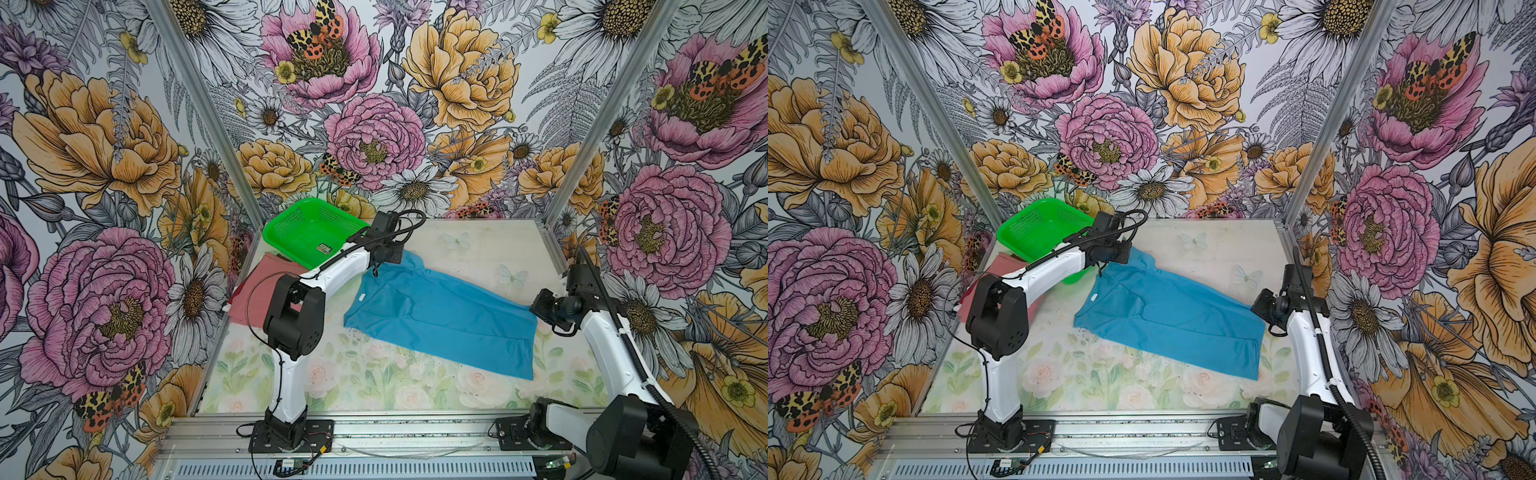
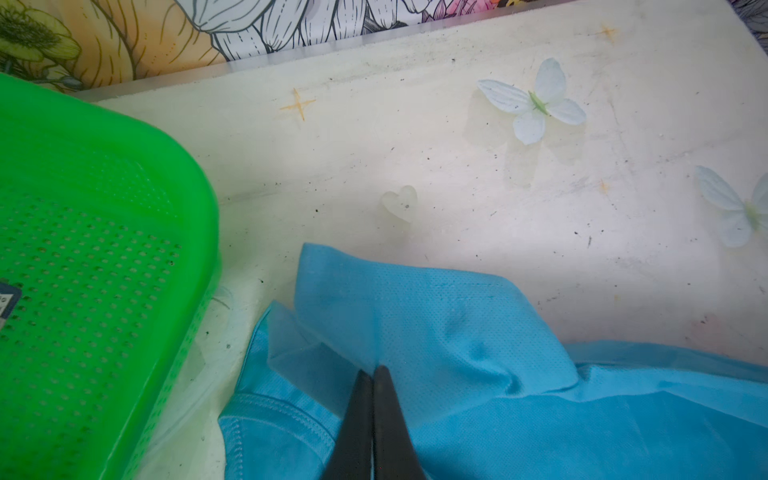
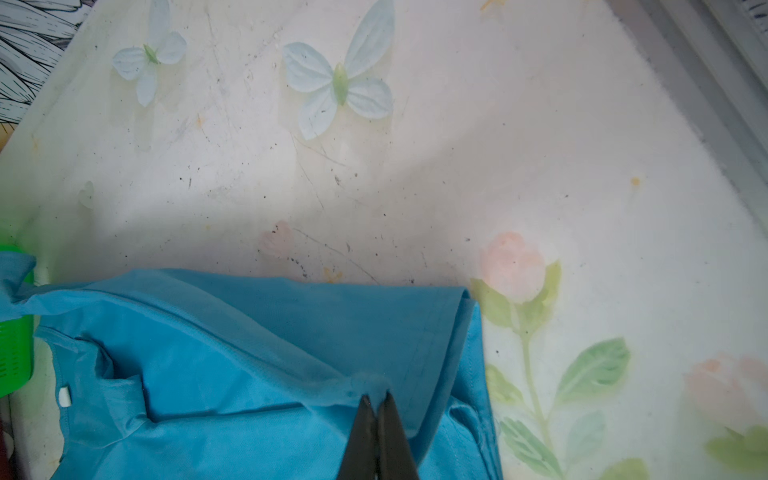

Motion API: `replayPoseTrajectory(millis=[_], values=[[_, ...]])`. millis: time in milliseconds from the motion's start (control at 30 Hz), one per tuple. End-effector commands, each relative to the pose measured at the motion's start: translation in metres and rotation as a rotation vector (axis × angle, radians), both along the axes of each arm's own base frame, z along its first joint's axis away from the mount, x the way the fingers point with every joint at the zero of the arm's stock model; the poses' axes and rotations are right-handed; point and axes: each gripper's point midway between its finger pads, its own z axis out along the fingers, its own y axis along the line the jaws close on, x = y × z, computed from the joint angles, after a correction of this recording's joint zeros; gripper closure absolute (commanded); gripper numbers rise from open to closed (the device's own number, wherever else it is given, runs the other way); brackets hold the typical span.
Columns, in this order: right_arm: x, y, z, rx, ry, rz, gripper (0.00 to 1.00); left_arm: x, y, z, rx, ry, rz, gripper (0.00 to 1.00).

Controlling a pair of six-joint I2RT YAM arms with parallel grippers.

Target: Fold and stack the t-shirts

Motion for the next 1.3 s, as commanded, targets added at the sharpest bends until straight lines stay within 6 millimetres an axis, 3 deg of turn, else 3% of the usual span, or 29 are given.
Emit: replayPoseTrajectory(millis=[0,133,367,833,1267], values=[[-0.008,0.004,-0.006,-0.001,0.023,0.003,1.00,-0.009,0.003,0.030,-0.058,-0.093,0.033,1.00],[-0.009,0.006,-0.007,-0.010,0.040,-0.001,1.00,-0.040,0.006,0.033,-0.061,-0.096,0.035,1.00],[-0.020,0.000,-0.011,-0.038,0.059,-0.083,1.00,-0.082,0.014,0.017,-0.058,-0.077,0.041,1.00],[-0.050,-0.010,-0.025,-0.054,0.055,-0.275,1.00,-0.126,0.034,-0.004,-0.067,-0.036,0.047,1.00],[-0.059,-0.008,-0.034,-0.049,0.069,-0.302,1.00,-0.155,0.043,-0.017,-0.074,-0.011,0.050,1.00]])
